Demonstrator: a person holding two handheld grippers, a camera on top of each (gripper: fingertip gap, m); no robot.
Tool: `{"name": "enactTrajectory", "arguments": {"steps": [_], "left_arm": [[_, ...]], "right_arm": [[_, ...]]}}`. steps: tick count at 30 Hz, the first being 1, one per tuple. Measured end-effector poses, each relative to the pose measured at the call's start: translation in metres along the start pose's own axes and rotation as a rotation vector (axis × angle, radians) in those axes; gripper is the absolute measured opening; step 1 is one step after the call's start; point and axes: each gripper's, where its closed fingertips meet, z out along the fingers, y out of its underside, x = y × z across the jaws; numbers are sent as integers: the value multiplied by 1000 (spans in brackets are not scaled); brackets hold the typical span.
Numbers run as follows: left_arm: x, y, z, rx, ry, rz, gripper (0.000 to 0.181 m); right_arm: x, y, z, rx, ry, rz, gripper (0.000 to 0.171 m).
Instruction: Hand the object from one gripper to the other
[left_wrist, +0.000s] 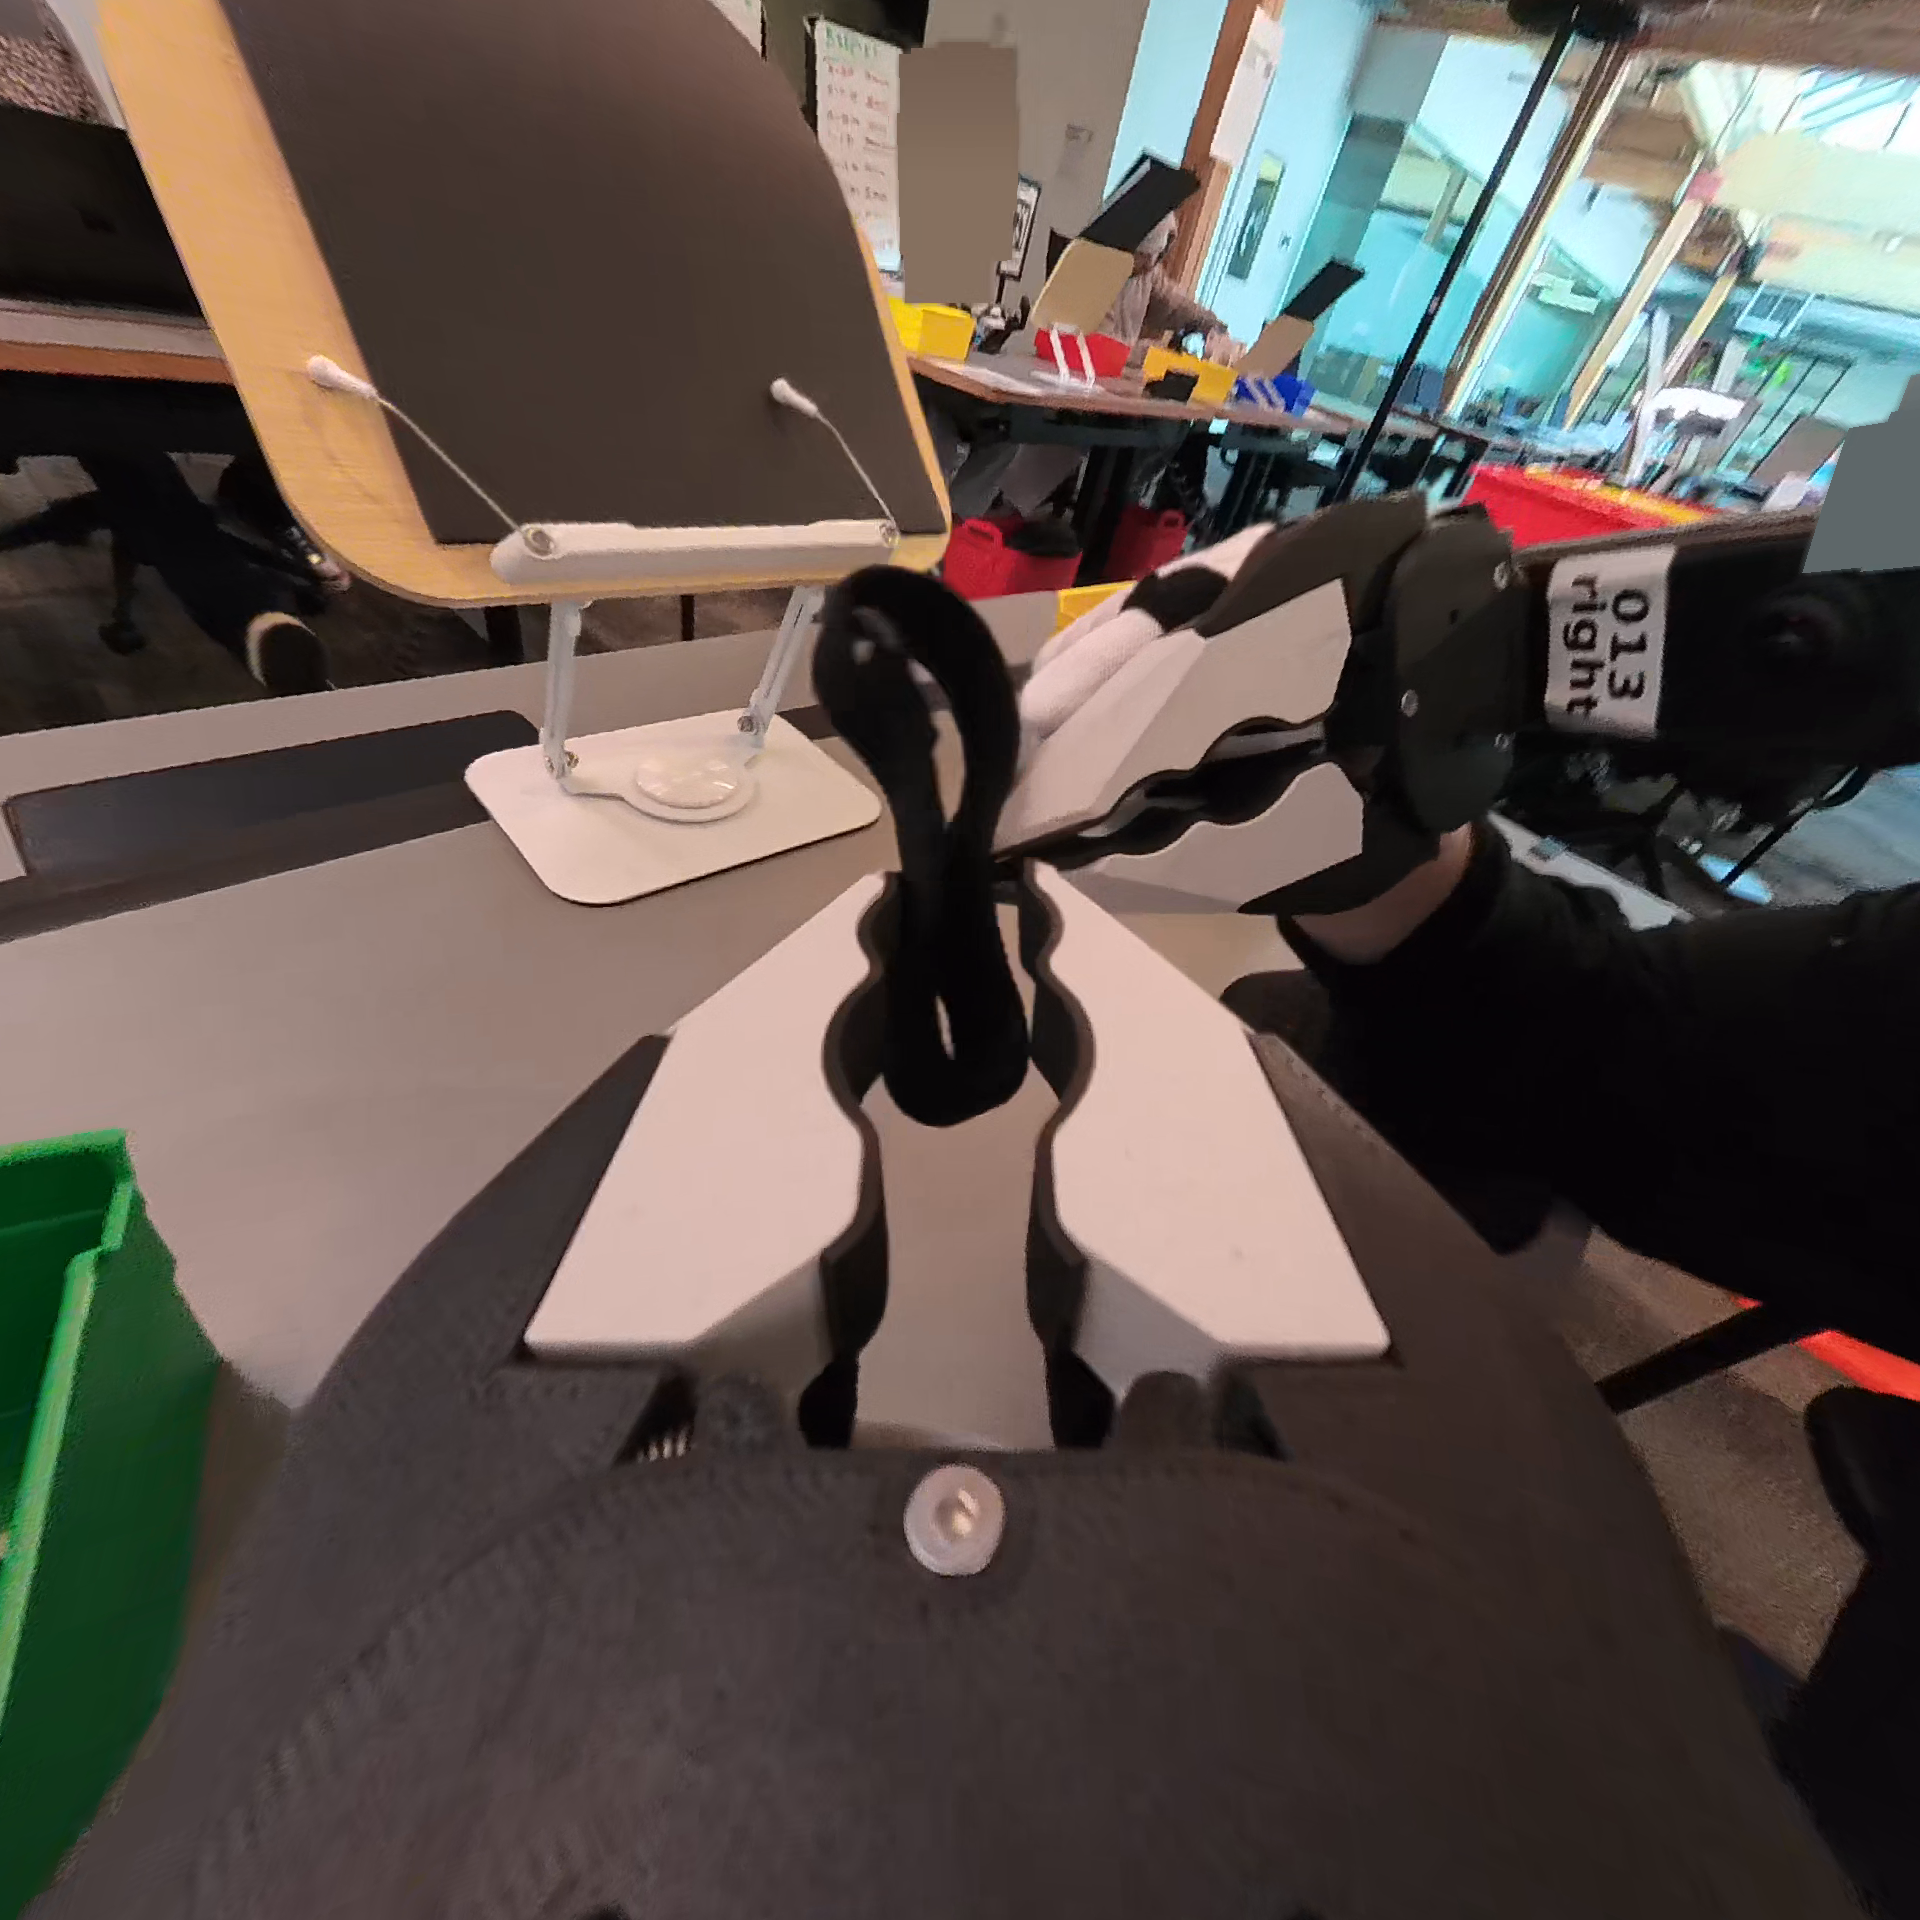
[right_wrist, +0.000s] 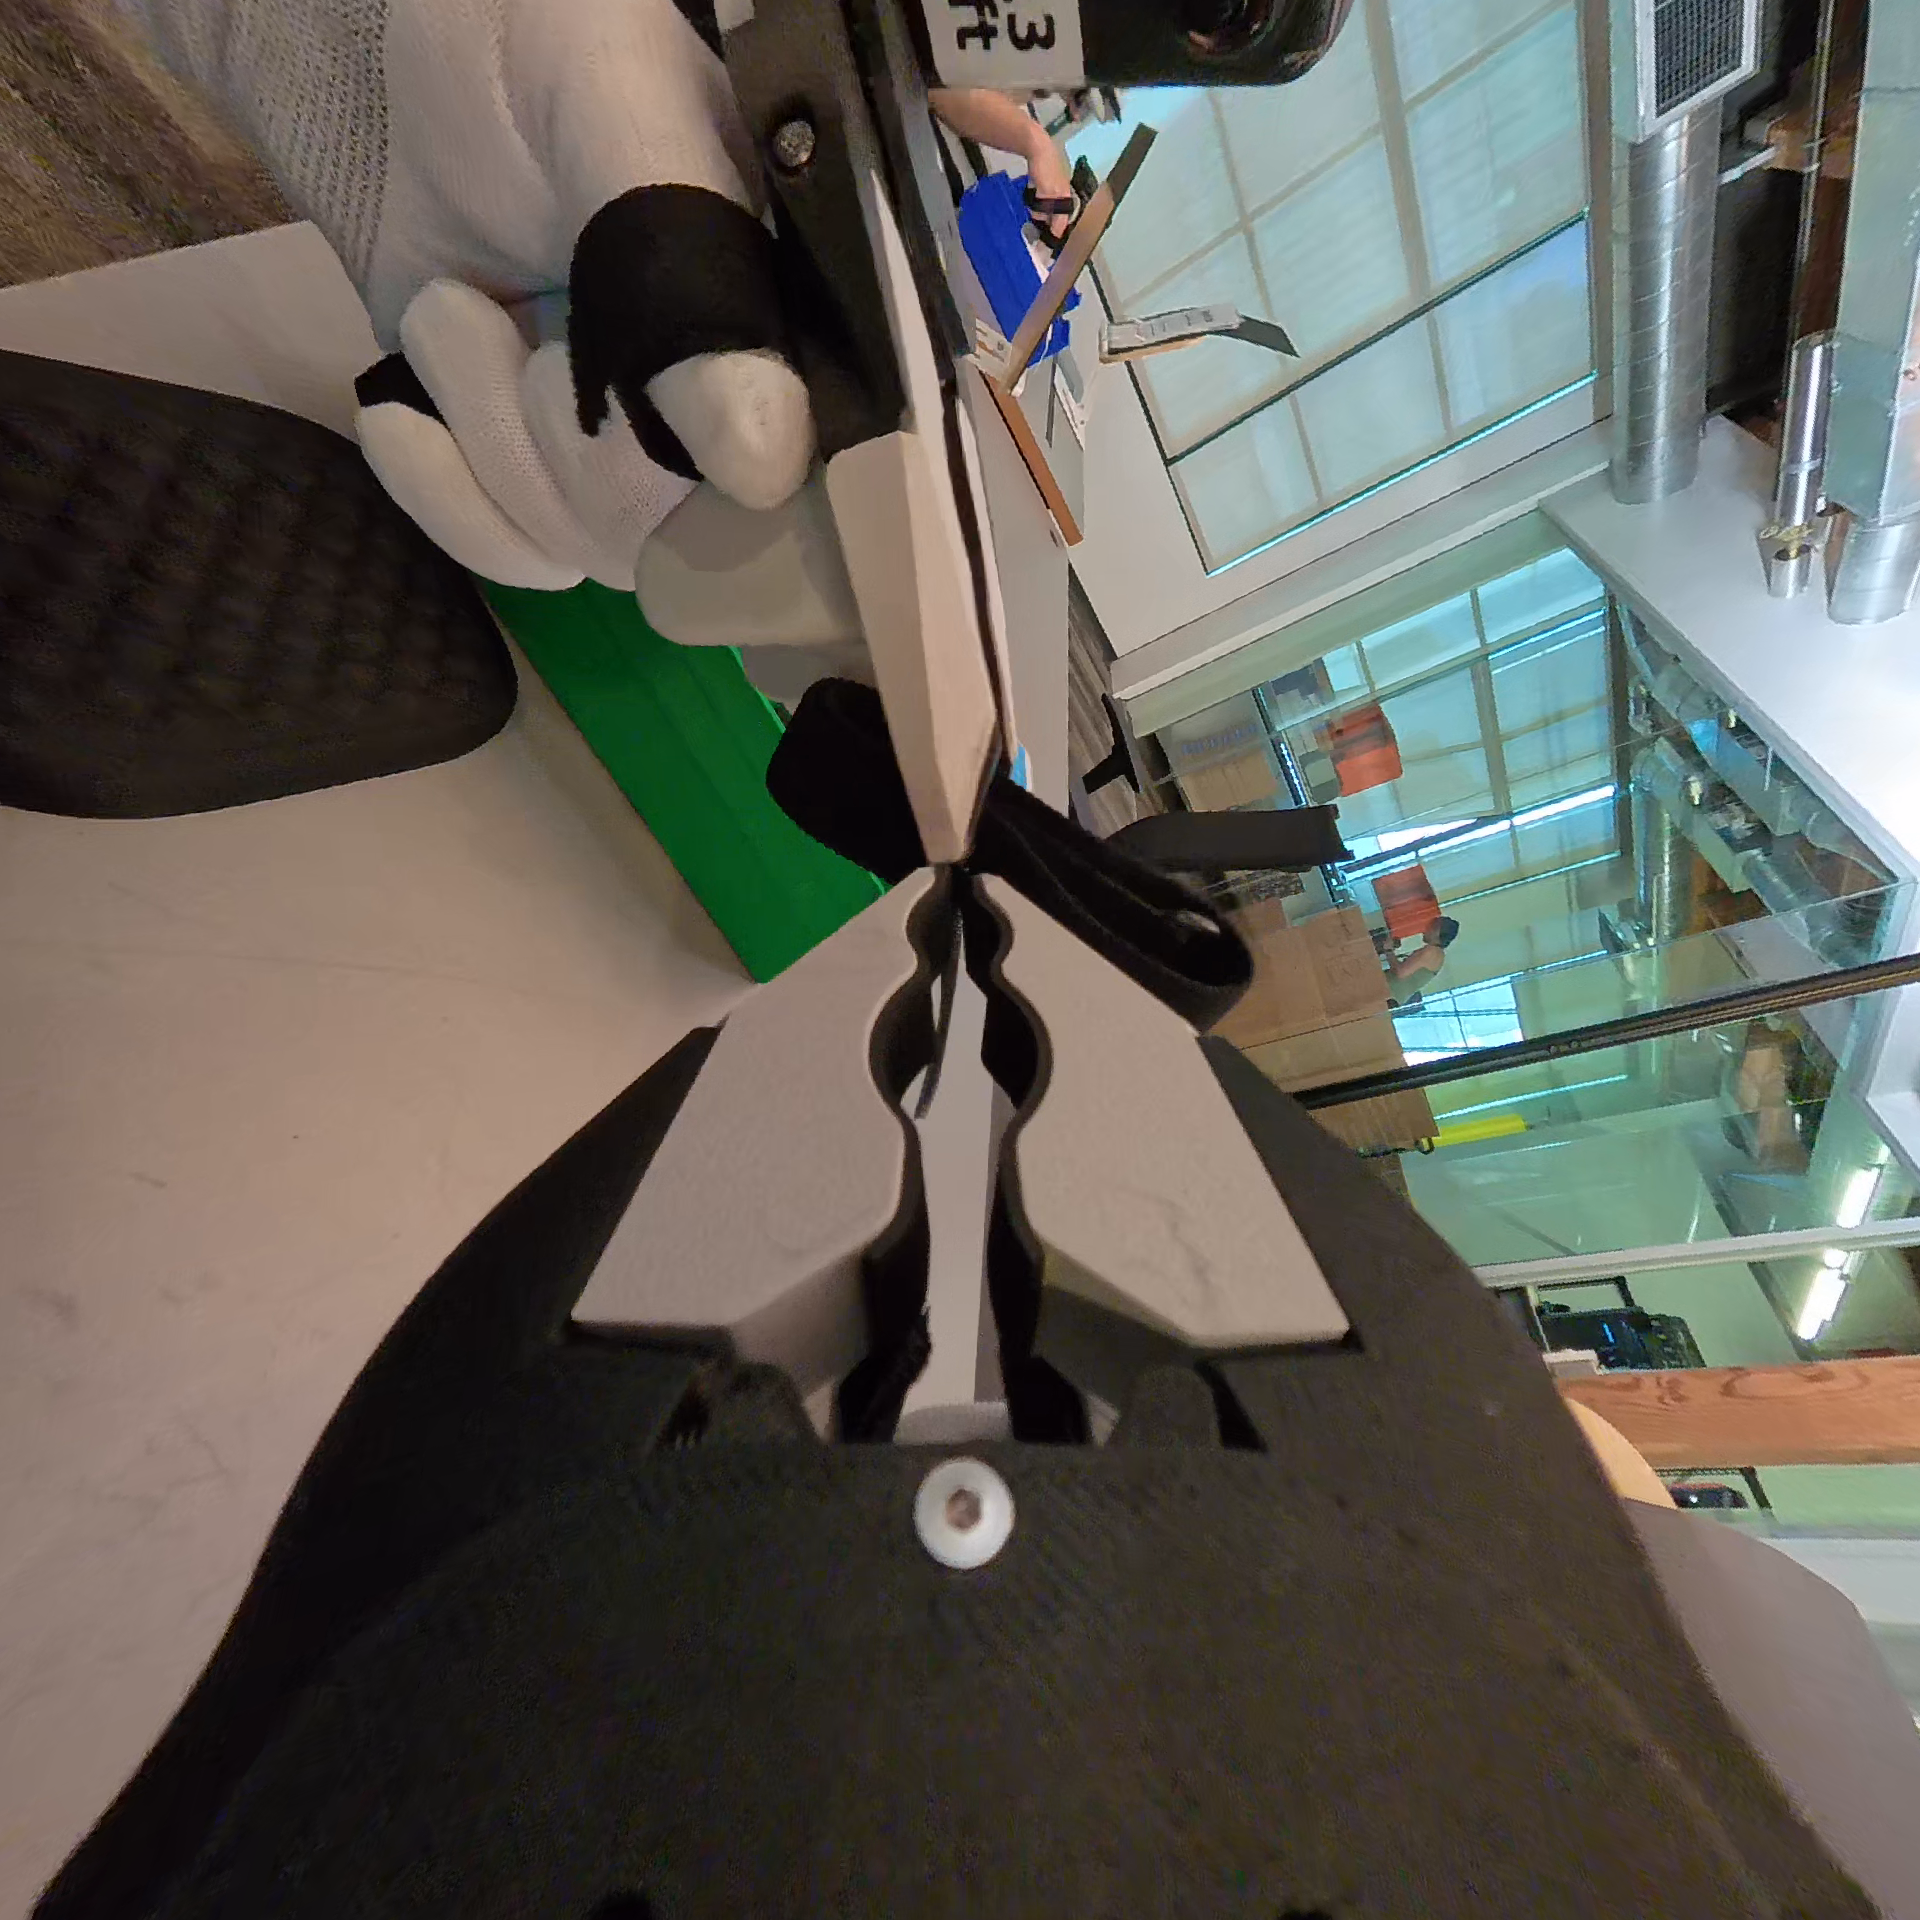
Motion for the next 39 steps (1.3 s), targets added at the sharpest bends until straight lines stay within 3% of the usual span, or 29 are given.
{"name": "enactTrajectory", "arguments": {"steps": [4, 7, 14, 17, 20, 24, 30, 34, 39], "left_arm": [[0, 0, -1, -22, -34, 83, 22], [3, 8, 1, -76, -35, 146, 35], [-8, 12, 1, -98, -135, 247, 10], [-10, 9, -1, -67, -136, 201, 9], [-17, 6, -4, 4, -112, 71, 9], [-24, 2, -12, 118, -30, -152, 8], [-18, 7, -9, 125, 3, -143, 9], [-14, 11, -7, 114, 9, -111, 9], [-12, 15, -4, 96, 0, -68, 10]], "right_arm": [[-1, 0, 1, 1, -15, 36, 0], [1, -1, 0, 19, -19, 70, 0], [2, -2, -1, 24, -34, 121, 0], [6, -4, -1, 40, 0, 120, 0], [19, -4, -5, 50, 49, 150, 17], [22, 4, -10, 47, 16, 201, 25], [19, 4, -5, 70, -7, 285, 19], [20, 1, -7, 99, -18, 323, 0], [17, 0, -8, 107, -47, 331, 0]]}}
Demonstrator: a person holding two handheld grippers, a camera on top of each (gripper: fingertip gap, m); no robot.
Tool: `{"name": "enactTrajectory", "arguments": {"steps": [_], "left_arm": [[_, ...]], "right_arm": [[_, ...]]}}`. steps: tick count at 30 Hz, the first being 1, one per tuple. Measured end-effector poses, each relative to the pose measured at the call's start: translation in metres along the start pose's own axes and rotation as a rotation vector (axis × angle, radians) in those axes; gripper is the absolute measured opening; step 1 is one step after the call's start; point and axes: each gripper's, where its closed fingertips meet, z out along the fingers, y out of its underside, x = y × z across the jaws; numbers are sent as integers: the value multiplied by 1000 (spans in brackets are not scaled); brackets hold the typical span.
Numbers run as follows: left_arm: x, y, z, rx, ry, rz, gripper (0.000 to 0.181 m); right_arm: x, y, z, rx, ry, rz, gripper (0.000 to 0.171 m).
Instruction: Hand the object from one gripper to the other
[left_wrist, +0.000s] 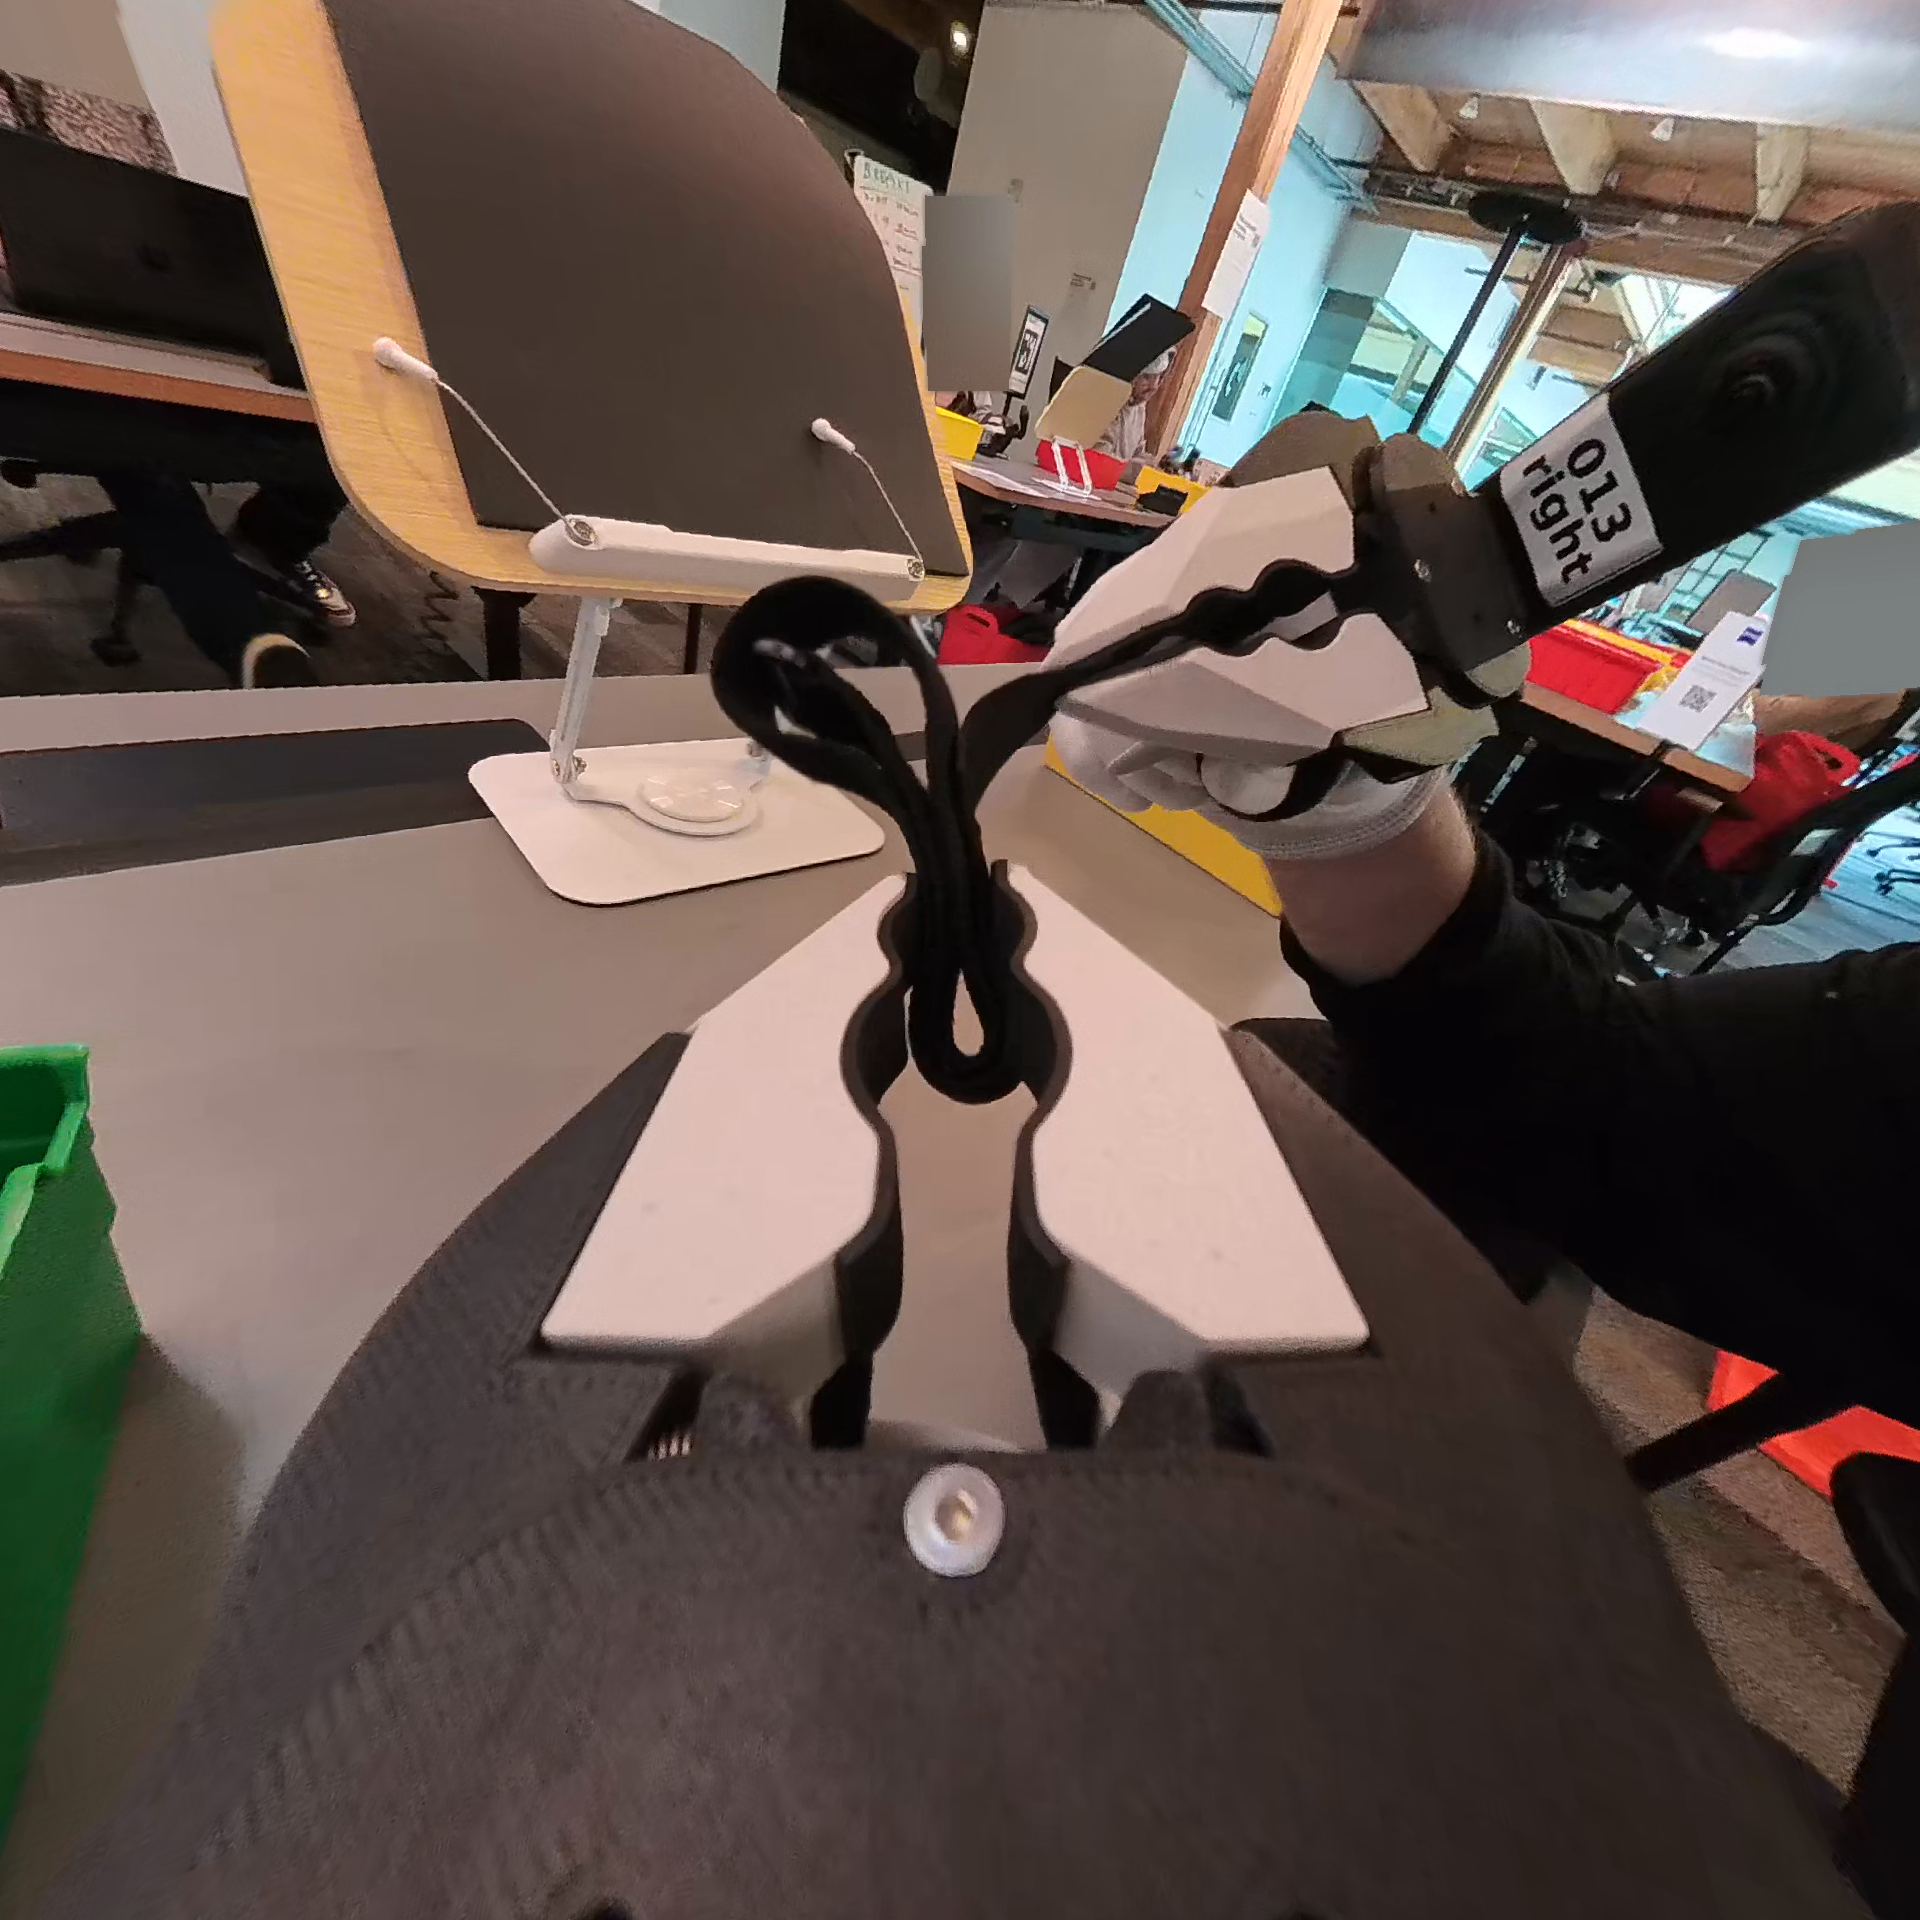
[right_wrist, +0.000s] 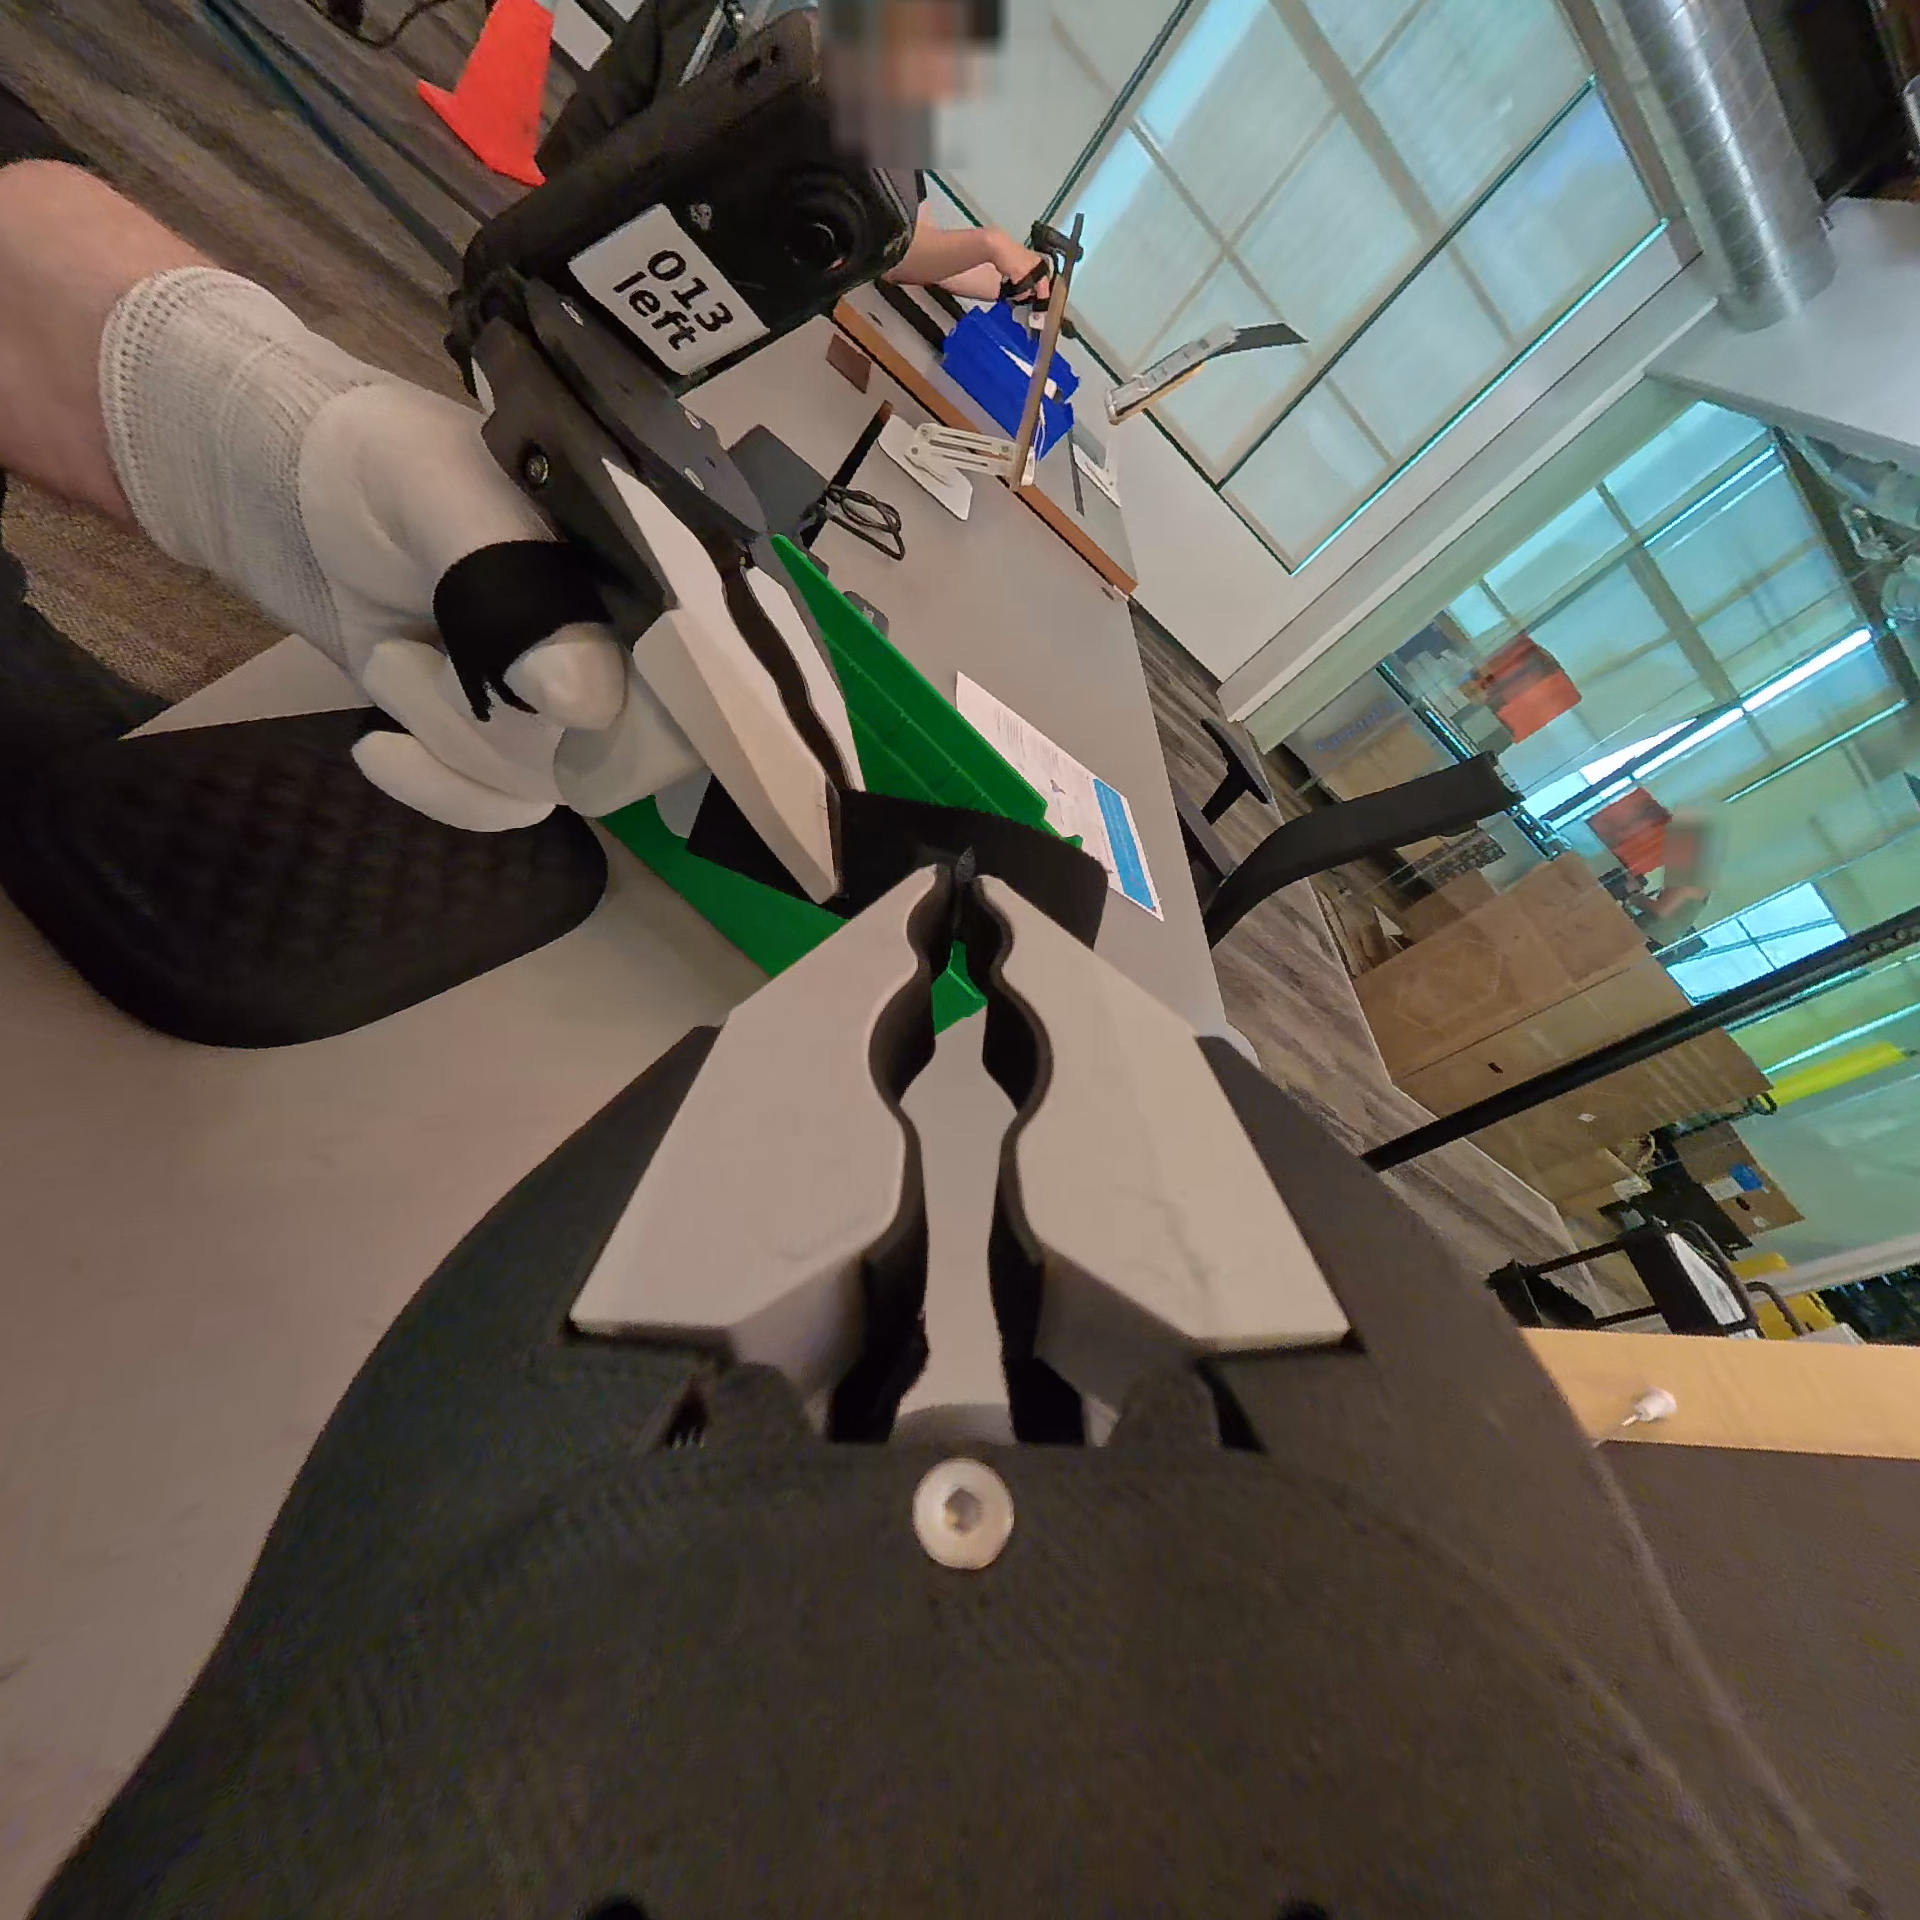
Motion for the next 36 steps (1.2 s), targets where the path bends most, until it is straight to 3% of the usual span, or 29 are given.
{"name": "enactTrajectory", "arguments": {"steps": [20, 27, 36], "left_arm": [[15, 18, 10, -98, 3, 125, 10], [25, 27, 15, -168, -9, 259, 9], [38, 39, 16, -236, 8, 442, 9]], "right_arm": [[-13, -17, -5, 63, -59, -40, 0], [-7, 1, 7, -7, 13, -91, 0], [-19, 10, 15, -29, -82, 36, 4]]}}
